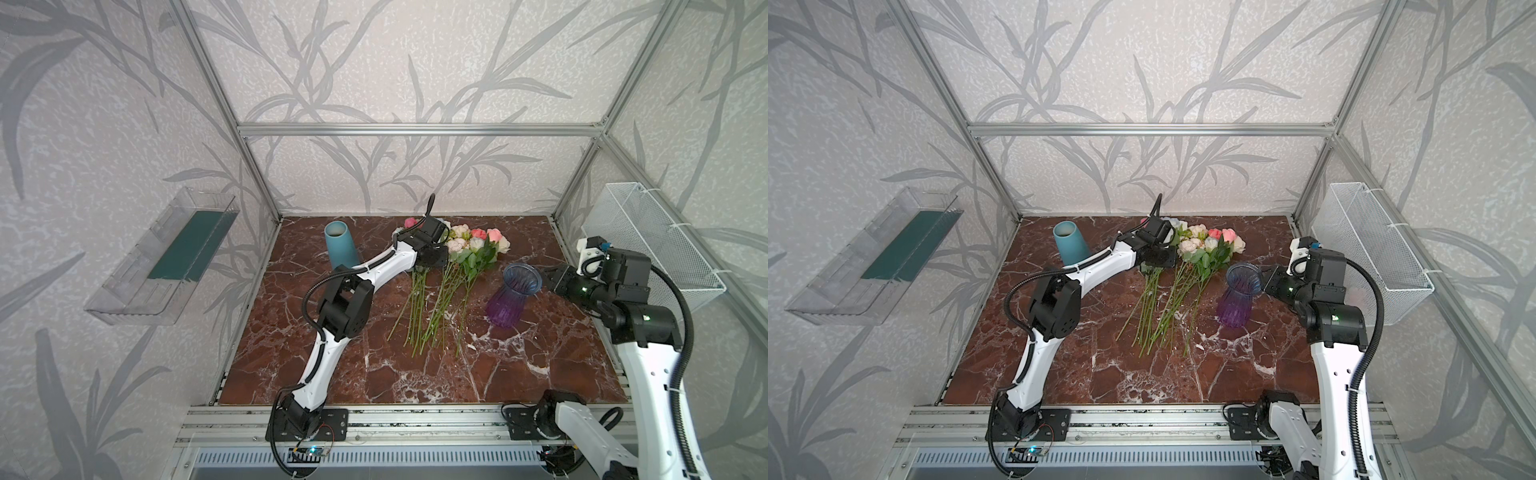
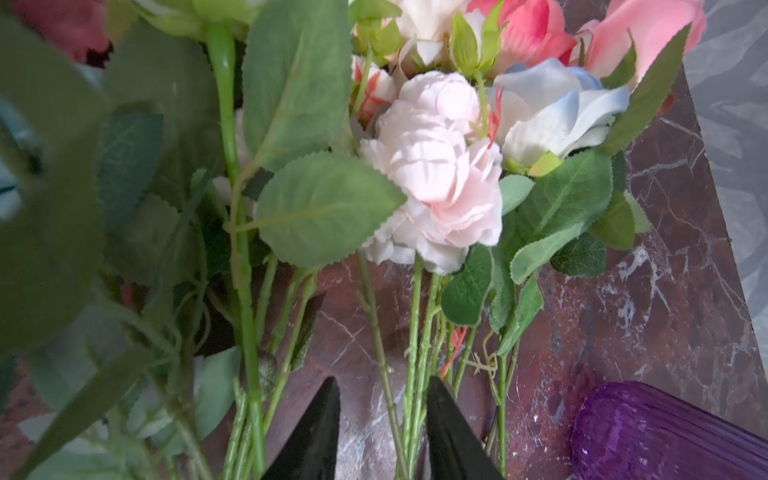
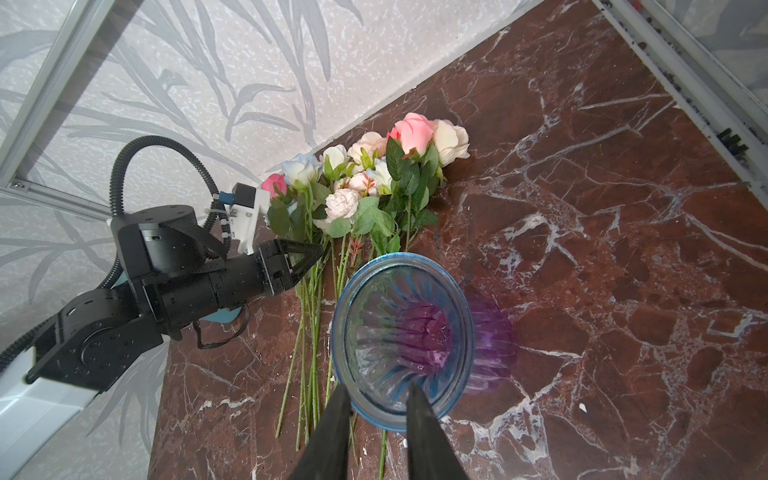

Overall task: Arrange the flowers into the vase
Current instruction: 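Grasp a white rose stem with the left gripper and lift it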

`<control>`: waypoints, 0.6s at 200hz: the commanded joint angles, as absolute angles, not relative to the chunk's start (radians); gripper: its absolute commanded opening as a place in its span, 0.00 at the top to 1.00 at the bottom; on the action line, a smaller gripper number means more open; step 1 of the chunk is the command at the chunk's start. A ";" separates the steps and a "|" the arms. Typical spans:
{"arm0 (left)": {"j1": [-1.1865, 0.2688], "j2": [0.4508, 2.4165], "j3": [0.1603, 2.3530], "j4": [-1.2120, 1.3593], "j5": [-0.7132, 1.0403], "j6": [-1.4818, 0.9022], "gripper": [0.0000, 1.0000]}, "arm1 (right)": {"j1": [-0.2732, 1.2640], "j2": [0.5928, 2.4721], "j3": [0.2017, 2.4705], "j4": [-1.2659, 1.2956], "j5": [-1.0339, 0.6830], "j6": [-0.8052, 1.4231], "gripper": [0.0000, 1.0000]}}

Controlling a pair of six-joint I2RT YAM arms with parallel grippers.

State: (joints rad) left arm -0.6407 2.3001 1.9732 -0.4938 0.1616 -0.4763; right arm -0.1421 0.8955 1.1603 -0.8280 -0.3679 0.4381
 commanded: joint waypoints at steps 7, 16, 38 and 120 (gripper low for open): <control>-0.645 2.365 2.038 -0.528 0.150 -0.481 0.63 | -0.135 0.874 1.140 -0.805 -0.382 0.440 0.74; -0.644 2.390 2.060 -0.537 0.158 -0.480 0.64 | -0.136 0.873 1.138 -0.806 -0.381 0.440 0.74; -0.646 2.427 2.088 -0.550 0.169 -0.487 0.68 | -0.136 0.870 1.135 -0.807 -0.379 0.440 0.74; -0.644 2.310 1.980 -0.479 0.171 -0.486 1.00 | -0.135 0.856 1.129 -0.806 -0.379 0.446 0.74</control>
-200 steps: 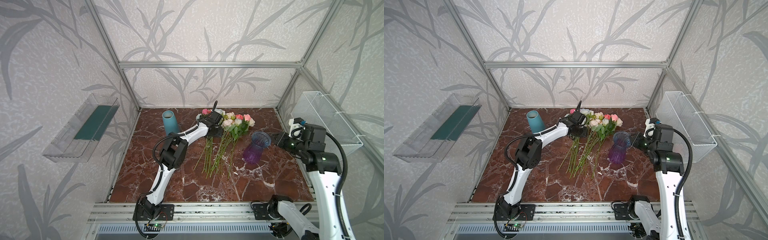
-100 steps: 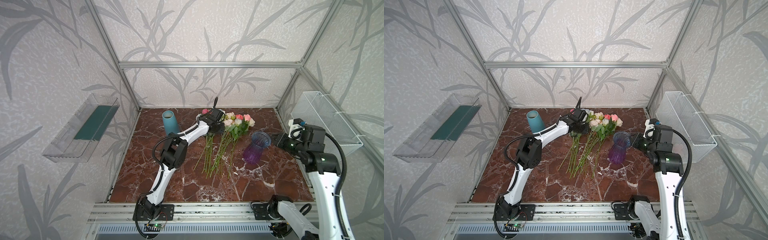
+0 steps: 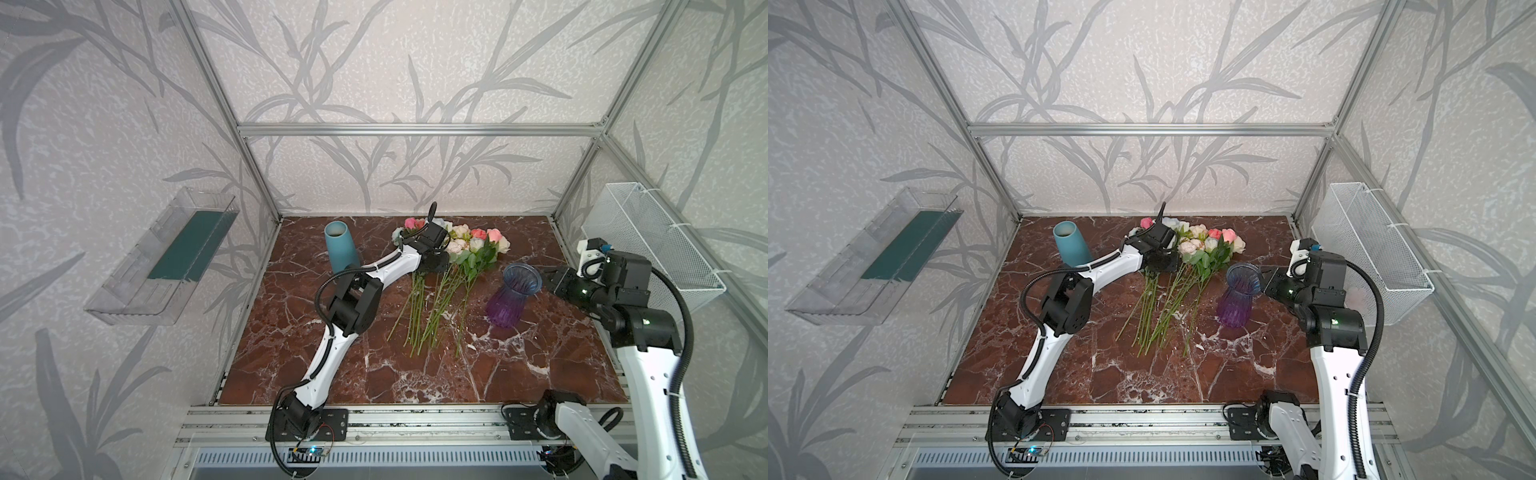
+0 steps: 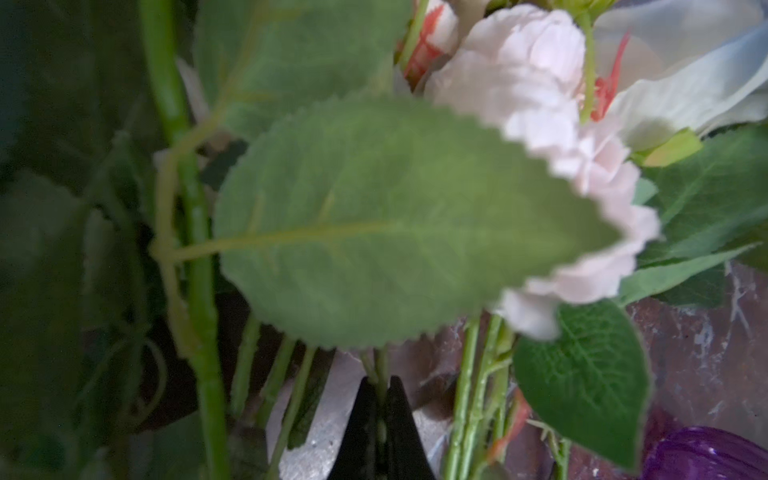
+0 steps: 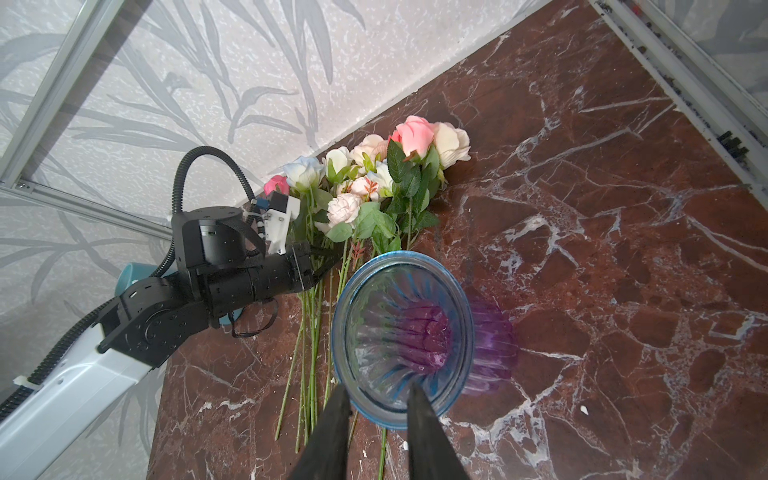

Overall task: Arrange the flowers into the vase
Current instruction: 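Grasp a white rose stem with the left gripper and lift it, then hold the white rose upright while the right gripper grasps its stem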

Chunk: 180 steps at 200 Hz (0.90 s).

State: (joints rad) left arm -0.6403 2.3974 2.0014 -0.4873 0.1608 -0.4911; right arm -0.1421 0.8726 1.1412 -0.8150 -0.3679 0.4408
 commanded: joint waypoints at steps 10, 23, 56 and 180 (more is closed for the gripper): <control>-0.643 2.278 1.968 -0.477 0.181 -0.481 1.00 | -0.136 0.853 1.130 -0.805 -0.379 0.446 0.74; -0.644 2.228 1.951 -0.477 0.189 -0.471 1.00 | -0.136 0.848 1.130 -0.803 -0.383 0.452 0.74; -0.641 2.076 1.884 -0.473 0.184 -0.454 1.00 | -0.136 0.842 1.123 -0.780 -0.414 0.475 0.74; -0.640 1.416 1.256 0.212 0.384 -0.402 1.00 | 0.448 0.880 1.179 -0.494 -0.384 0.394 0.30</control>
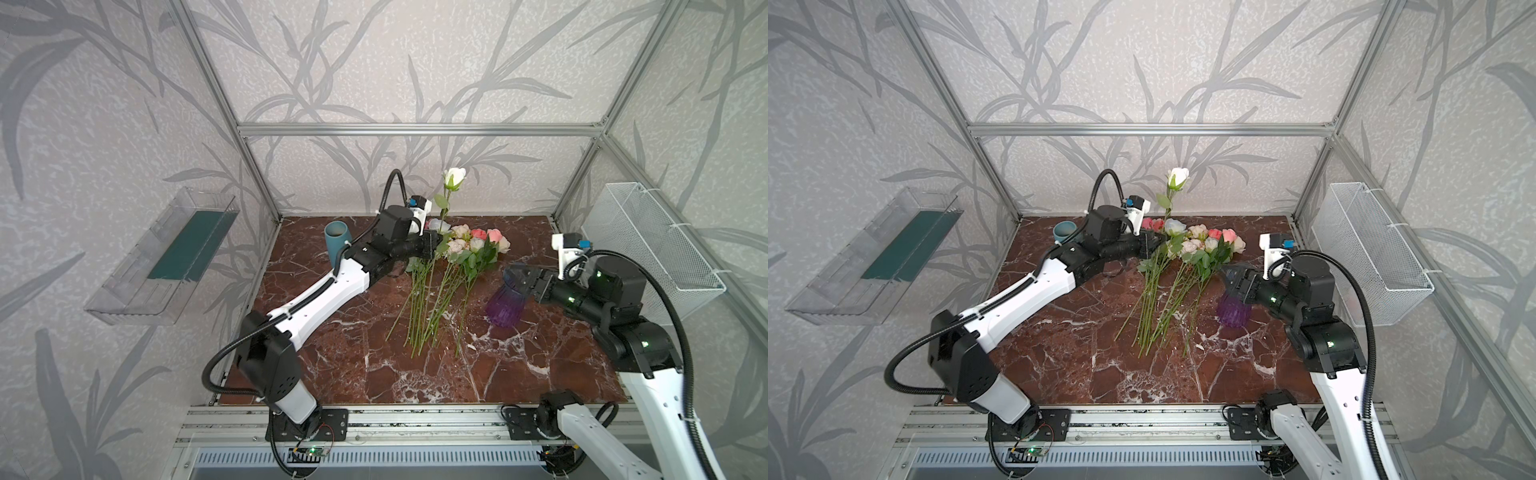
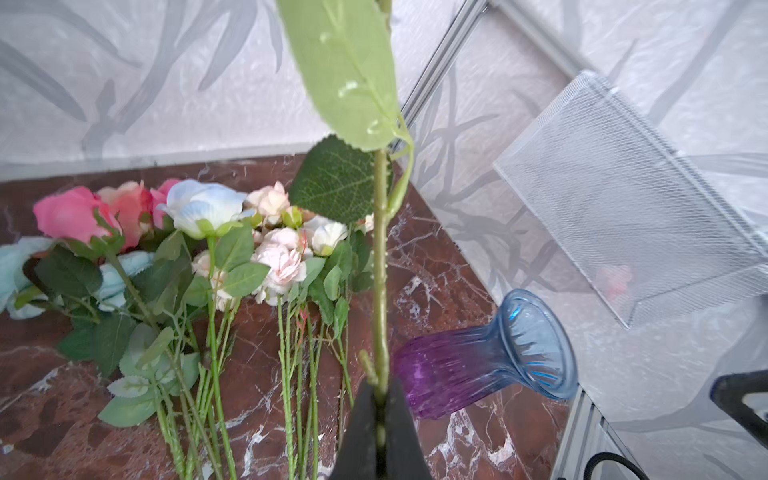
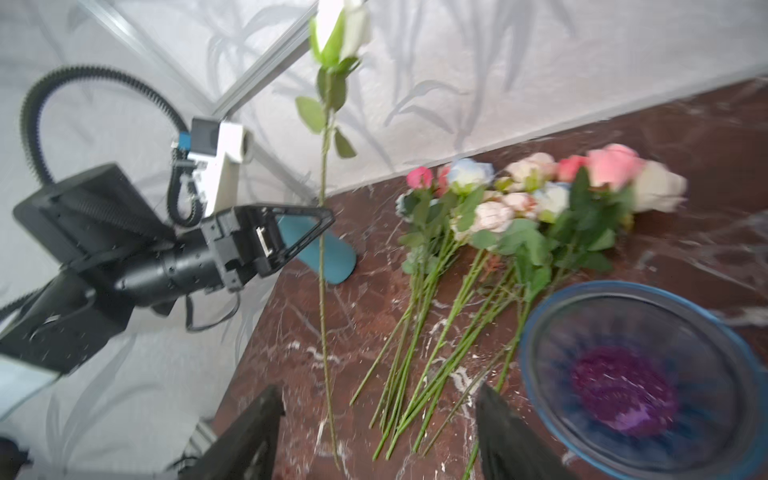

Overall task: Arrange the flowers into the vase
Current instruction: 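Hold the white rose upright while the right gripper grasps its stem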

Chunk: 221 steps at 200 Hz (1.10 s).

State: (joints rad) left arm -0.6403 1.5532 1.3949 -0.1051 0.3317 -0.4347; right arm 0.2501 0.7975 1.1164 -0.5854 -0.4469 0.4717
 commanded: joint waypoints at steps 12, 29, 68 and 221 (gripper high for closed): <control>-0.639 1.358 1.190 0.276 0.390 -0.406 1.00 | 0.554 0.932 1.163 -0.443 -0.319 0.399 0.41; -0.638 1.293 1.107 0.355 0.405 -0.419 1.00 | 0.660 0.995 1.116 -0.325 -0.184 0.389 0.46; -0.628 1.228 1.003 0.435 0.439 -0.490 1.00 | 0.723 1.175 1.166 -0.256 -0.179 0.353 0.47; -0.587 1.191 0.948 0.387 0.405 -0.510 1.00 | 0.749 1.242 1.282 -0.397 -0.284 0.304 0.54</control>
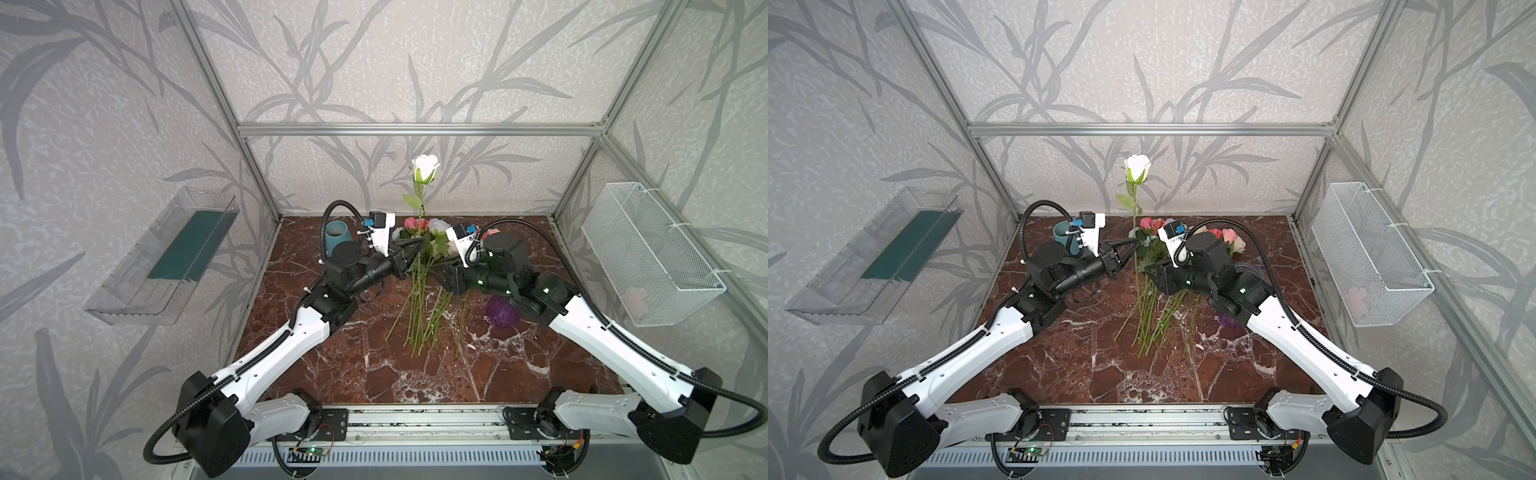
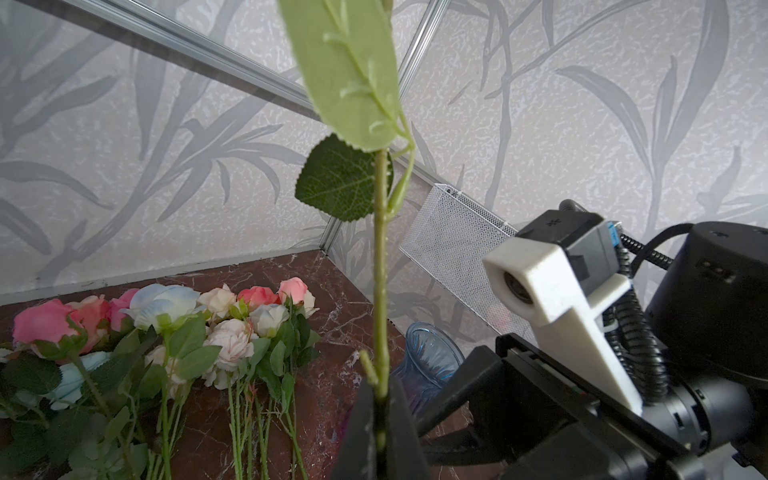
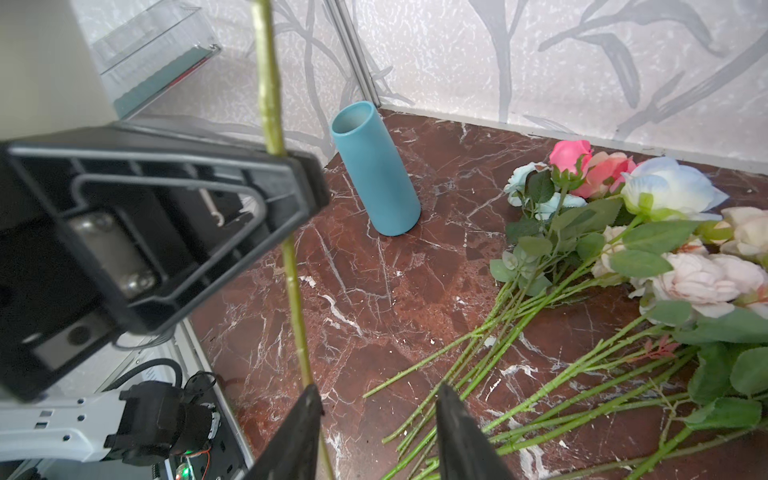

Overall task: Arrange the flowers into the vase
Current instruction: 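Hold the white rose upright while the right gripper grasps its stem, then carry the white rose away with the right gripper while the left gripper releases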

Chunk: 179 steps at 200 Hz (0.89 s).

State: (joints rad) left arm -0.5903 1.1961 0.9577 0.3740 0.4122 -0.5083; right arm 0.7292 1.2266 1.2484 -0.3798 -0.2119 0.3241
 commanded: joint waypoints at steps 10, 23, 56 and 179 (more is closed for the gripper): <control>-0.588 1.194 0.944 0.399 0.411 -0.519 1.00 | 0.758 1.266 1.294 -0.378 -0.290 0.307 0.55; -0.587 1.195 0.940 0.412 0.413 -0.533 1.00 | 0.761 1.302 1.317 -0.363 -0.305 0.313 0.56; -0.587 1.191 0.937 0.410 0.413 -0.531 1.00 | 0.764 1.381 1.368 -0.327 -0.312 0.328 0.71; -0.558 1.093 0.885 0.367 0.146 -0.494 0.13 | 0.773 1.233 1.367 -0.379 0.028 0.227 1.00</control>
